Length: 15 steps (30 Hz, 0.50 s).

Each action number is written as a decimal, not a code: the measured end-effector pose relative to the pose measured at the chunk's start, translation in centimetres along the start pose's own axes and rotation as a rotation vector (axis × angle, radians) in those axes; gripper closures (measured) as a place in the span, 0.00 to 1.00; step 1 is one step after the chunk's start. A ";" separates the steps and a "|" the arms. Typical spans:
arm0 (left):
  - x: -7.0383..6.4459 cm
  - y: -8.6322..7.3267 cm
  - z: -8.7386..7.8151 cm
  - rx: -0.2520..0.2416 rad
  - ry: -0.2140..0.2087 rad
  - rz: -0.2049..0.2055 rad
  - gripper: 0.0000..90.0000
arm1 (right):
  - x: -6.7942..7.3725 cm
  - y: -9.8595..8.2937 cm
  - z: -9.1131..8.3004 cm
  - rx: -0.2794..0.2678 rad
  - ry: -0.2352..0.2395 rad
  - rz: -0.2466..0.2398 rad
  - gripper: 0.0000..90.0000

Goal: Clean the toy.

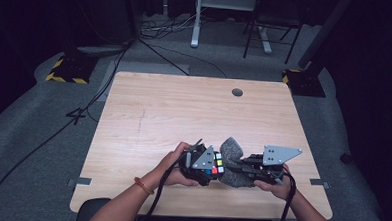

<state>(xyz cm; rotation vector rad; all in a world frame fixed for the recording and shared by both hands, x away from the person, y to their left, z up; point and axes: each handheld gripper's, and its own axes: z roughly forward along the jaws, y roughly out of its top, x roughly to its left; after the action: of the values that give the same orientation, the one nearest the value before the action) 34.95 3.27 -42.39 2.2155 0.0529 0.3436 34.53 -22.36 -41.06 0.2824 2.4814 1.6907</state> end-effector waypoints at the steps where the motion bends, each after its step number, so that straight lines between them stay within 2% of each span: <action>1: 0.0 0.1 -0.2 -0.020 -0.001 -0.011 0.37 | -0.1 -0.2 0.1 0.007 0.002 0.004 0.90; 3: 0.2 -0.1 0.0 -0.018 -0.017 -0.019 0.37 | -0.3 -0.6 0.6 0.029 -0.001 0.015 0.90; 6: 0.3 -0.3 0.3 0.002 -0.040 -0.035 0.37 | -0.2 -0.6 0.7 0.025 0.013 0.006 0.90; 11: 0.0 -0.2 0.6 0.025 -0.040 -0.011 0.36 | 0.1 -0.2 0.3 -0.011 0.041 -0.002 0.90; 13: -0.1 -0.2 0.9 0.048 -0.034 -0.007 0.36 | 0.3 -0.1 0.3 -0.017 0.056 -0.010 0.90; 15: -0.4 -0.2 1.3 0.077 -0.021 0.017 0.37 | 0.5 0.0 0.5 -0.020 0.069 -0.010 0.90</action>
<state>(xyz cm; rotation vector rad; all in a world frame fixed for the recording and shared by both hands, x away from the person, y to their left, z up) 34.95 2.30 -43.38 2.2965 0.0366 0.3328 34.19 -21.77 -41.28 0.2124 2.5080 1.7495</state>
